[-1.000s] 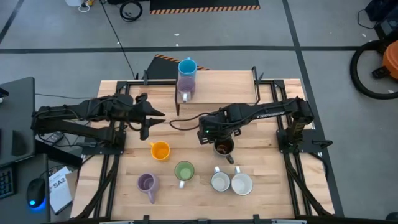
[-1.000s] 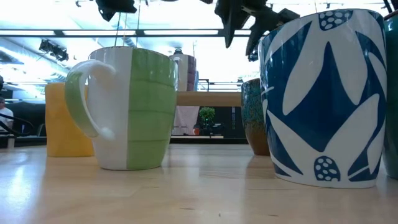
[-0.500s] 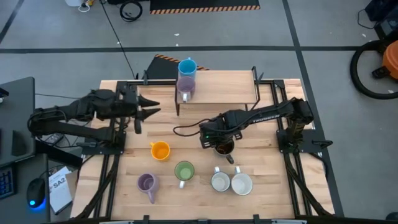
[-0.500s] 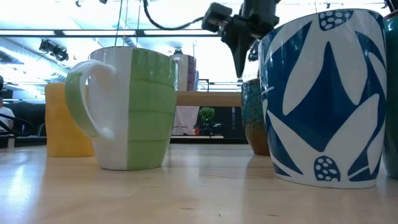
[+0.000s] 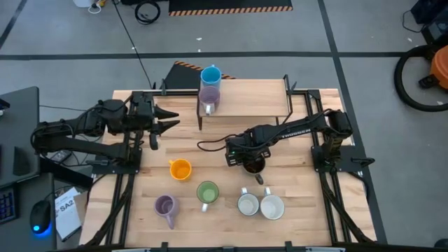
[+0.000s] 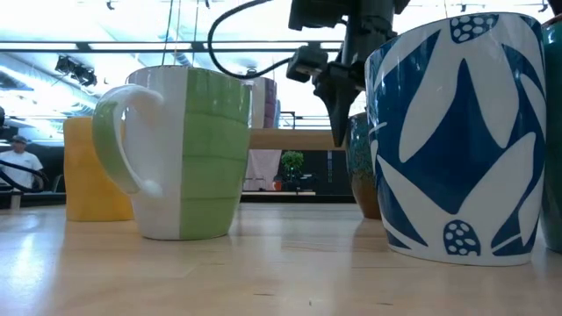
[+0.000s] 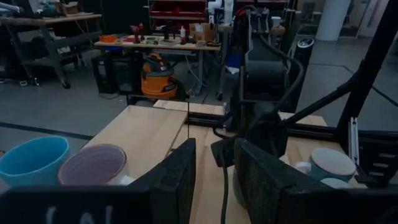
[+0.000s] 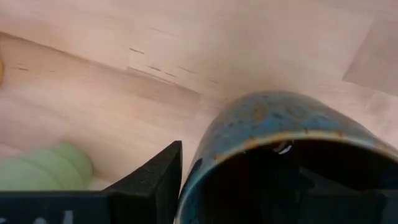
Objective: Place coffee mugs
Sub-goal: Put the blue patterned mug on the shelf
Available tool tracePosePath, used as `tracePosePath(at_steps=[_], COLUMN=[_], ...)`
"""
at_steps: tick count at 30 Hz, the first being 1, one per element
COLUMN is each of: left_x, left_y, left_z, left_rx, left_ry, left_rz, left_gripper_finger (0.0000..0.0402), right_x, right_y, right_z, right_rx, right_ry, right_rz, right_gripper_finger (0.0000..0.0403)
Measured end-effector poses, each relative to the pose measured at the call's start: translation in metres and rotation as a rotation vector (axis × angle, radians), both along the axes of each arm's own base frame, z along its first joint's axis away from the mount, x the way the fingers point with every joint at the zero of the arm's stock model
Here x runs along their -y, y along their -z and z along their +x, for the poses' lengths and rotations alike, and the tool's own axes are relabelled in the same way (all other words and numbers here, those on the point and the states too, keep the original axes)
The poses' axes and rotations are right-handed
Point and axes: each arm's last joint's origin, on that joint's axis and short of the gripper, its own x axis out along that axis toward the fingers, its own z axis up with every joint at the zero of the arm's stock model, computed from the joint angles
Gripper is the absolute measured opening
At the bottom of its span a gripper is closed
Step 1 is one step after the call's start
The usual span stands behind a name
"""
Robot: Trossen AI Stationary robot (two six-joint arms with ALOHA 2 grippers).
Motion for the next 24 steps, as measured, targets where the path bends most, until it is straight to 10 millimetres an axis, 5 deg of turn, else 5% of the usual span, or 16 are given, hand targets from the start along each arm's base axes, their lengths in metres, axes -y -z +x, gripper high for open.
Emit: tracePosePath(at_steps=[7,16,24], left_x=[-0.0002,-0.0003,-0.0003], left_y=[0.0028,0.0038,0.0039], left_z=[0.0046,0.0075,0.0075], left_rx=[-0.023,-0.028,-0.024], left_ry=[0.000,0.000,-0.003], left_rz=[-0.001,-0.007,-0.028], left_gripper_finger=[0.0118,0.0118,0.0118], right_x=[0.0061,0.0046,0.0010], right_y=[0.0064,0.0066,0.0051], right_z=[-0.0006,-0.0016,-0.0038], right_rx=[0.007,0.004,0.022], right_ry=[-0.048,-0.168,-0.493], right_rz=[-0.016,-0.033,-0.029], right_gripper_finger=[0.0168,0.0095,0.0046])
